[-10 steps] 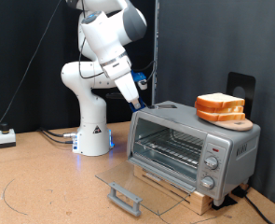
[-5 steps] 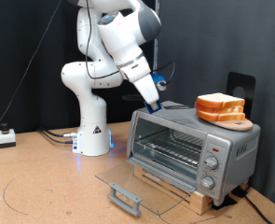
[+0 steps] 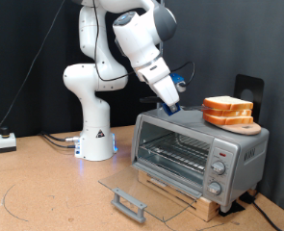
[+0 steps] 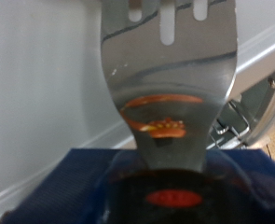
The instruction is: Make a piece of toast with the oven
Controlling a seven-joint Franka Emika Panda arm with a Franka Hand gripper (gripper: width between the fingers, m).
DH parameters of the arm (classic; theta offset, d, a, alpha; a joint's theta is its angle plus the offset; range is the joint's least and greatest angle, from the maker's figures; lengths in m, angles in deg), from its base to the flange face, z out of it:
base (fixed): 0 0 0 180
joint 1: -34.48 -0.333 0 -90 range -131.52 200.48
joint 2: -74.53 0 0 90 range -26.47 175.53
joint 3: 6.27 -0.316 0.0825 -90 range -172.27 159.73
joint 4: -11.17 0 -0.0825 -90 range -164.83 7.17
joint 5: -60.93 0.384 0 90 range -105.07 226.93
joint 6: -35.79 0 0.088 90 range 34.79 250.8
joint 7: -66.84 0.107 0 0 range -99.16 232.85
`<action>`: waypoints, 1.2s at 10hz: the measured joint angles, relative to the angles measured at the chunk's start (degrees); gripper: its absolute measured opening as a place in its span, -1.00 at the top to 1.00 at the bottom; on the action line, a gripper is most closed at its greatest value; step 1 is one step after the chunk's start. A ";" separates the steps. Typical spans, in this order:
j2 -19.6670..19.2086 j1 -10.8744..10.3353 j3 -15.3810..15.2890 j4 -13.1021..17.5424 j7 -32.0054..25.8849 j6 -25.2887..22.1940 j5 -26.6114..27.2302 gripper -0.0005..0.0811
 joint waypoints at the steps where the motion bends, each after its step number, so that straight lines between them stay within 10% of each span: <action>1: 0.07 -0.09 0.00 0.33 0.00 -0.41 0.03 -0.02; 12: -2.89 -0.83 -7.30 3.25 3.38 4.17 -1.31 -0.02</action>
